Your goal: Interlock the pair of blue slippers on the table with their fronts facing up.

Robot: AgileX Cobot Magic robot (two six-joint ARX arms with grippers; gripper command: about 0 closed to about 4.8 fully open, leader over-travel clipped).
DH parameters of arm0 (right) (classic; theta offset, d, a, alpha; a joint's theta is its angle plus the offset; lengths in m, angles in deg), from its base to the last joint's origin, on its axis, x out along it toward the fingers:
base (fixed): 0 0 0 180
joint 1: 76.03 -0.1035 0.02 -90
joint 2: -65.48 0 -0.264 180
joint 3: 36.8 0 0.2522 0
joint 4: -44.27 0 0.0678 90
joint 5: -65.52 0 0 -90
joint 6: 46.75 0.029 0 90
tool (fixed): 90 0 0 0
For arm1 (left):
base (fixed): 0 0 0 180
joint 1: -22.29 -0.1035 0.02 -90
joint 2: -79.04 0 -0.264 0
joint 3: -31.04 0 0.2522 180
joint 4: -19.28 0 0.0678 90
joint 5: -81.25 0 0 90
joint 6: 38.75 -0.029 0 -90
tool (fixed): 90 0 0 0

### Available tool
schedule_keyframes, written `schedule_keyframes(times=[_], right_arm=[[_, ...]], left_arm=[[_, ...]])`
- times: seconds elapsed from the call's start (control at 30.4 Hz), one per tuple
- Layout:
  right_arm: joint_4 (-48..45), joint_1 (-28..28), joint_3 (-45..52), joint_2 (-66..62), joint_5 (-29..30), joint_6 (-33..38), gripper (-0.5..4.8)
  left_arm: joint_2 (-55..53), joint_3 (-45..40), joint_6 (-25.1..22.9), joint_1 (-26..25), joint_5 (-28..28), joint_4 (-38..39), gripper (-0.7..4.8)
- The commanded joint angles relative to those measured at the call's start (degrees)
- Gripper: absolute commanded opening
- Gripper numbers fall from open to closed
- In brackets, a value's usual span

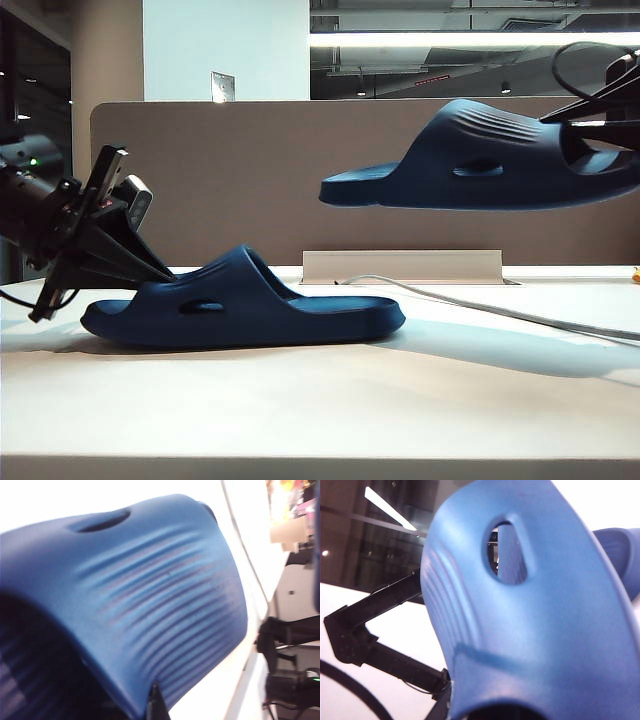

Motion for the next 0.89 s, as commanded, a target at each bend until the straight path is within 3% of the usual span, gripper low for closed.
schedule_keyframes(times=[0.03,0.53,0.89], right_arm=[[-0.85,-0.02,-1.36,-2.64,2.08,-0.44,-0.05],[-1.57,-2.93,-1.88,-9.66,2.12,-0.46,-0.05],[-2.14,-6.45,-2.47,-9.79,5.09,-0.04,-0.05]], left_arm=[[0.17,2.03,-2.69,0.09,6.27,4.52,-0.06],[0.17,3.76,-3.98,0.09,18.16,4.31,-0.06],[2.29,6.12,-4.02,-0.42,15.56,3.98,-0.06]])
